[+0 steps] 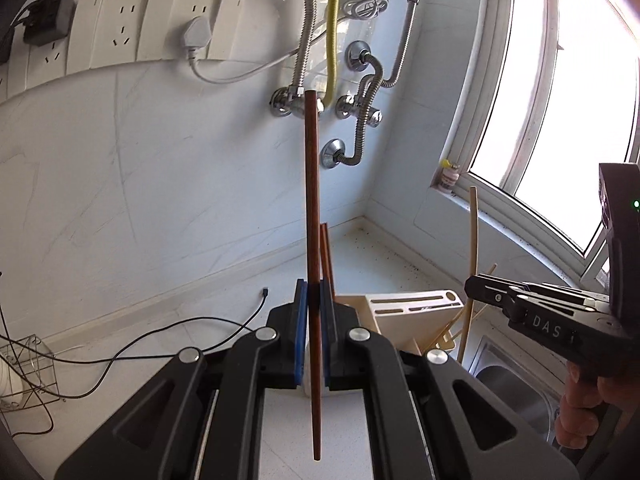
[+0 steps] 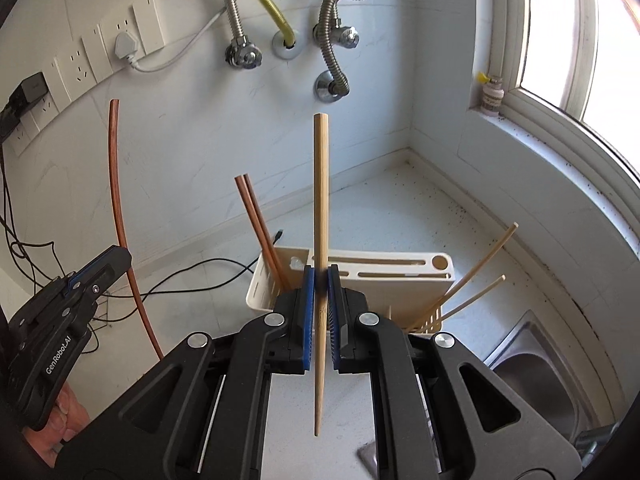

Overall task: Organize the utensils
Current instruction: 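Lift both held chopsticks and carry them over the cream utensil holder, then lower the chopsticks into the holder and open both tools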

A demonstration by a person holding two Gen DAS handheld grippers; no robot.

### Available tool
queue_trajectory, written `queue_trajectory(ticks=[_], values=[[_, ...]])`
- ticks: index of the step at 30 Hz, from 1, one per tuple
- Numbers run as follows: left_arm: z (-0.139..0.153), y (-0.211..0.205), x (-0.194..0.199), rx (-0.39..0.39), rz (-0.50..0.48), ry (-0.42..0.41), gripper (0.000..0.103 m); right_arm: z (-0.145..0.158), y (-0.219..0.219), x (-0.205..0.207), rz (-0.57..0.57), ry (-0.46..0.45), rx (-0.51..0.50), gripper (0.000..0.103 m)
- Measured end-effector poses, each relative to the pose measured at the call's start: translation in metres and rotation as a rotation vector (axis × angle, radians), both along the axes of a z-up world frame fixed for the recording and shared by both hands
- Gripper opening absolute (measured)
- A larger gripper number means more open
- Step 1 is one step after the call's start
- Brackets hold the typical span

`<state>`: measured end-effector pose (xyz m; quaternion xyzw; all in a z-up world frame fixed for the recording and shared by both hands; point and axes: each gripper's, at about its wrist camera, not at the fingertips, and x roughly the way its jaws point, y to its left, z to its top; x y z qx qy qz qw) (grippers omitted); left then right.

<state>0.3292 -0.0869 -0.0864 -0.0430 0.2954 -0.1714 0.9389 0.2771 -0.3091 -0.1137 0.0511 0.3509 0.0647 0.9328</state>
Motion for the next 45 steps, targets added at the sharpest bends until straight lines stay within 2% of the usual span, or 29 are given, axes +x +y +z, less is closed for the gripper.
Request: queue_trajectory(ticks=[3, 6, 21, 27, 31, 37, 45], values=[[0.008, -0.009, 0.008, -0.029, -0.018, -0.037, 0.006, 0.002, -0.009, 0.003, -0.005, -0.046, -0.005, 0.006], [0.015, -0.016, 0.015, -0.063, -0.044, -0.069, 0.006, 0.001, -0.022, 0.011, -0.017, -0.045, 0.01, 0.006], [0.018, -0.053, 0.048, -0.071, -0.101, -0.165, 0.006, -0.003, -0.064, 0.044, -0.048, -0.124, 0.045, 0.006], [0.006, -0.063, 0.062, -0.063, -0.101, -0.169, 0.006, -0.012, -0.076, 0.053, -0.084, -0.186, 0.019, 0.006], [-0.004, -0.063, 0.066, -0.063, -0.089, -0.167, 0.006, -0.021, -0.085, 0.055, -0.083, -0.213, 0.044, 0.006], [-0.018, -0.063, 0.059, -0.057, -0.062, -0.194, 0.006, -0.042, -0.095, 0.055, -0.096, -0.231, 0.069, 0.006], [-0.044, -0.065, 0.059, -0.049, -0.068, -0.167, 0.006, -0.054, -0.096, 0.05, -0.103, -0.248, 0.081, 0.006]])
